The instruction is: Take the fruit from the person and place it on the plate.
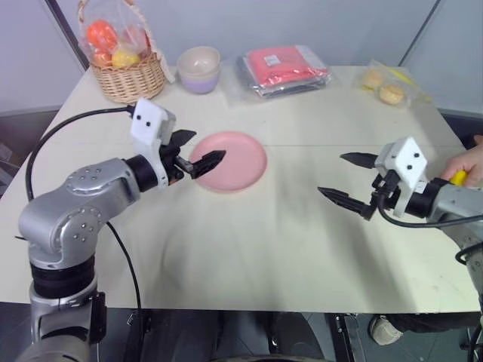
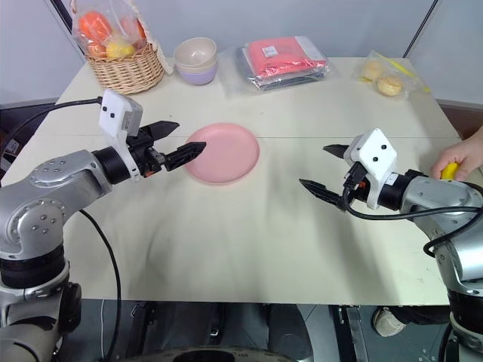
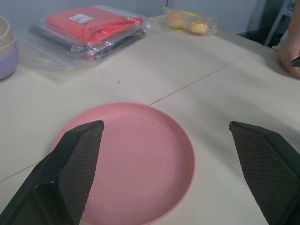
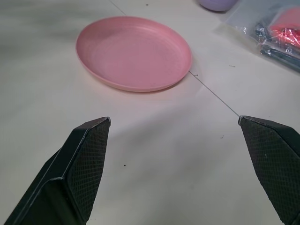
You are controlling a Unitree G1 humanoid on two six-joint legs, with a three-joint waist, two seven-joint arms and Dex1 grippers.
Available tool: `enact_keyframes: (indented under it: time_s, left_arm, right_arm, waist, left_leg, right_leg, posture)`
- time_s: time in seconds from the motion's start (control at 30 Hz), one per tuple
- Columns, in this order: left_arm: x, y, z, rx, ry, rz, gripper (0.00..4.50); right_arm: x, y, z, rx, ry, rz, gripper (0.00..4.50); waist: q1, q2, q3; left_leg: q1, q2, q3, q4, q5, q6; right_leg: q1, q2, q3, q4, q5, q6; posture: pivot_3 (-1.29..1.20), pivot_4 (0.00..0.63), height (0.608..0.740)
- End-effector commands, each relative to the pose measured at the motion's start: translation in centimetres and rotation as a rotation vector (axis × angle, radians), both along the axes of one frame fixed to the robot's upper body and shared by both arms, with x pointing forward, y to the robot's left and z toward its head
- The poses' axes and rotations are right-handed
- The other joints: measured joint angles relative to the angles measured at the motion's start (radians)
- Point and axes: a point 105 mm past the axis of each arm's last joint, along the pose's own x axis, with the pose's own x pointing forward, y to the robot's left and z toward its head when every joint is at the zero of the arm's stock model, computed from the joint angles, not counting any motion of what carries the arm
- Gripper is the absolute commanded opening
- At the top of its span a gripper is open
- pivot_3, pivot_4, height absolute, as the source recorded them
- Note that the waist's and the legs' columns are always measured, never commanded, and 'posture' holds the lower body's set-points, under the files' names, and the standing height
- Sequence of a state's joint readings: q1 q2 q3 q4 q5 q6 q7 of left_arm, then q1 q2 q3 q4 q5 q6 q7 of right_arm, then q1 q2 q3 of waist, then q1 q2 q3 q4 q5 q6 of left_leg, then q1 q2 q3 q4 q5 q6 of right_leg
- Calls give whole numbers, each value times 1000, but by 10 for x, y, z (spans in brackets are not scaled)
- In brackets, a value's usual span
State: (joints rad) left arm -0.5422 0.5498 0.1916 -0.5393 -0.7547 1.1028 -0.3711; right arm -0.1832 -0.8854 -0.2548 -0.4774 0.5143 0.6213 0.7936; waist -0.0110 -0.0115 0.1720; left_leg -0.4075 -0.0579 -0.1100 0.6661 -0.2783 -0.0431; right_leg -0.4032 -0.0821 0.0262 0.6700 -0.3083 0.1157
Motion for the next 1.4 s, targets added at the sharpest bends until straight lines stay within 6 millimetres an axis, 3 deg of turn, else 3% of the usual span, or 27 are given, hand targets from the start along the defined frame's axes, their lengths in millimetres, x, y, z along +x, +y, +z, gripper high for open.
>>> enact_keyframes:
  time_s: [0.03,1.17,1.4]
  left_arm:
    - [-3,-1,9,-1,-44,-10,4470]
    - [-1,-5,13,-9,-59,-29,4470]
    - [15,8,40,-239,-59,62,4470]
  right_arm:
    - [-3,-3,14,-19,-60,-3,4500]
    - [-5,-3,17,-5,-72,-10,4500]
    - [-4,-1,16,-4,-70,-7,4500]
  waist:
    - [0,0,0]
    - [0,0,0]
    - [1,0,0]
  left_leg:
    - [0,0,0,0,0,0]
    - [0,0,0,0,0,0]
    - [0,0,0,0,0,0]
  right_leg:
    - [0,0,0,0,0,0]
    - [0,0,0,0,0,0]
    - [0,0,0,0,0,0]
  posture:
    - [0,150,740]
    - [0,150,740]
    - [0,150,740]
